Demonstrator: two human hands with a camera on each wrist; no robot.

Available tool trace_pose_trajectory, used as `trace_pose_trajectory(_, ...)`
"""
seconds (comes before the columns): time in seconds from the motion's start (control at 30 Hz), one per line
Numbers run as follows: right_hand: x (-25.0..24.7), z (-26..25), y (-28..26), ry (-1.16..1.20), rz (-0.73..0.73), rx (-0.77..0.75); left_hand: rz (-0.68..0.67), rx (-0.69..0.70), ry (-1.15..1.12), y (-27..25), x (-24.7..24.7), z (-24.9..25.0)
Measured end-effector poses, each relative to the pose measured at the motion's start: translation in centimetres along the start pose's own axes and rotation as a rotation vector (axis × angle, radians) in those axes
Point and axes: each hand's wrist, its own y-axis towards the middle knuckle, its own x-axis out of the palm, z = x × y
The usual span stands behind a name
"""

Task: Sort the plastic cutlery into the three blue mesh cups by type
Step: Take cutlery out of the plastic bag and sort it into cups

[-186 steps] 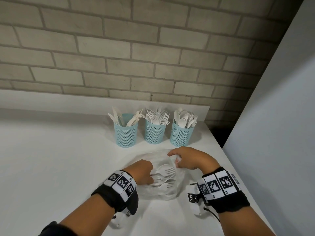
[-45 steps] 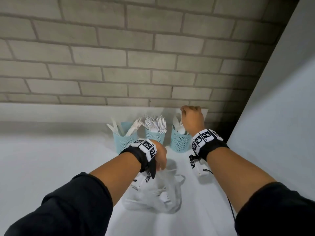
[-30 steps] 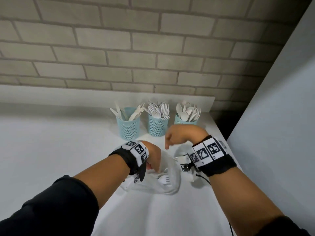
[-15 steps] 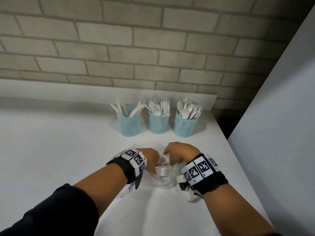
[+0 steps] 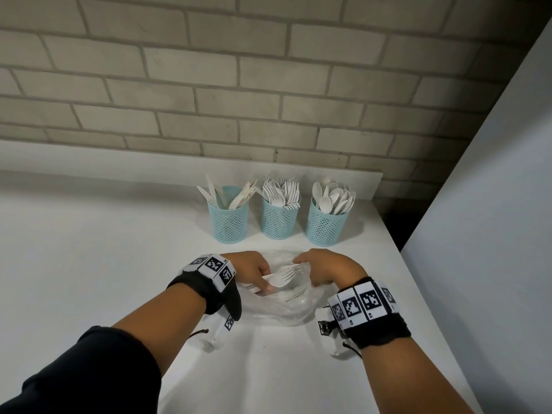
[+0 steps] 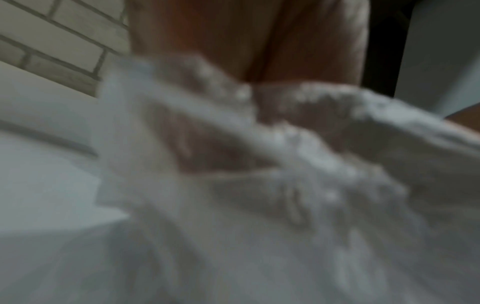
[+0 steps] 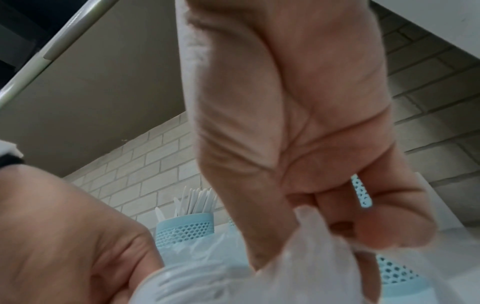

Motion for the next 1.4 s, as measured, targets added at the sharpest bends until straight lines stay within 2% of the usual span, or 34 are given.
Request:
trace_pose_trajectory(0.27,-0.2,1.0,0.3,0.139,0.019,0.004,0.070,0.033,-0.219,0.2,0.4,-0.5)
trace_pose_trajectory(0.6,0.0,2.2,0.7,0.181,0.039,-0.006,0.006,0.095,-0.545,-0.3,0.6,-0.4)
trace_pose_trajectory(0.87,-0.4,2.4,0.4,0.219,0.050,-0.039,0.154,0.094,-0.667,-0.3,0.8,-0.6)
trace_pose_trajectory(1.0,-0.9,2.4,-0.2,0.257,0.071,-0.075,0.145,0.090,-0.803,-0.6,0.7,-0.3)
trace_pose_trajectory(1.1,-1.8,2.1,-0.7,0.313,0.128,-0.122,0.196,0.100,-0.888,-1.0,0.2,0.2)
trace_pose_trajectory(1.23,-3.2,1.5,-0.7,0.475,0.251,-0.226,0.254,0.135,-0.986,-1.6,-0.7,1.2)
trace_pose_trajectory(1.4,-4.0,-0.4,-0.1,0.927,0.265,-0.242,0.335,0.180,-1.069,-2.2,-1.7,2.5)
